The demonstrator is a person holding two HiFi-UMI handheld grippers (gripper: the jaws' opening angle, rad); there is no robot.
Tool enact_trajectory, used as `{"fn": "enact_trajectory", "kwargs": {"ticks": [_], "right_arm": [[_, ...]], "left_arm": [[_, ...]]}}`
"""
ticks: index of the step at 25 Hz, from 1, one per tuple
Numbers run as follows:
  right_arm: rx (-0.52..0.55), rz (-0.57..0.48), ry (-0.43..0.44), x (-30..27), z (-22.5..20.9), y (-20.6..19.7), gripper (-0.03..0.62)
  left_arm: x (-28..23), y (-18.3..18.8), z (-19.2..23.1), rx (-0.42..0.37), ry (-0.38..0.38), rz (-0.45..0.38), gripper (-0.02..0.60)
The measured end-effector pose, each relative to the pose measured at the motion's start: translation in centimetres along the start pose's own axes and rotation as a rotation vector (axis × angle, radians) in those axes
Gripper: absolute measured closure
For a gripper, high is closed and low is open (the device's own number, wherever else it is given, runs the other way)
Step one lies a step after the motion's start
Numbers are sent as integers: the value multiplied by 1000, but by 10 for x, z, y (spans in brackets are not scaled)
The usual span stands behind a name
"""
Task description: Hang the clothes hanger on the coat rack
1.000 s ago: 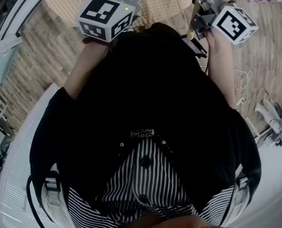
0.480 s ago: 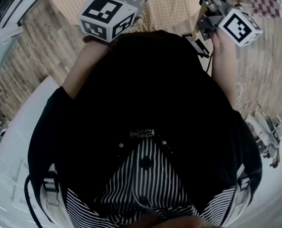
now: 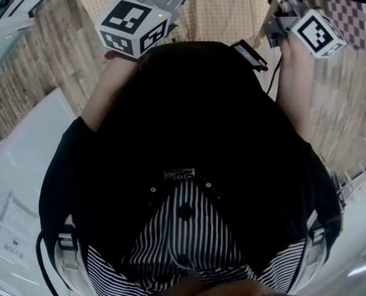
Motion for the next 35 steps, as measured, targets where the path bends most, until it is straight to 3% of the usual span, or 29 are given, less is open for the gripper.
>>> {"fn": "enact_trajectory", "kwargs": {"ticks": [10,35], "right_arm": [[-12,44,5,-35,-16,-13,592],[28,158,-85,-54,-60,-52,592]], "left_arm": [[19,-5,28,16,107,11,584],[11,-36,47,67,134,73,584]]}}
Point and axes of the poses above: the fingertips, and each gripper's own axes: x backward along the fingers, z to its left, y out of its top, the point moved 4 cm from there along x, backward along the fingers, and after that the axes turned 12 degrees about -z, right-handed, at the moved point
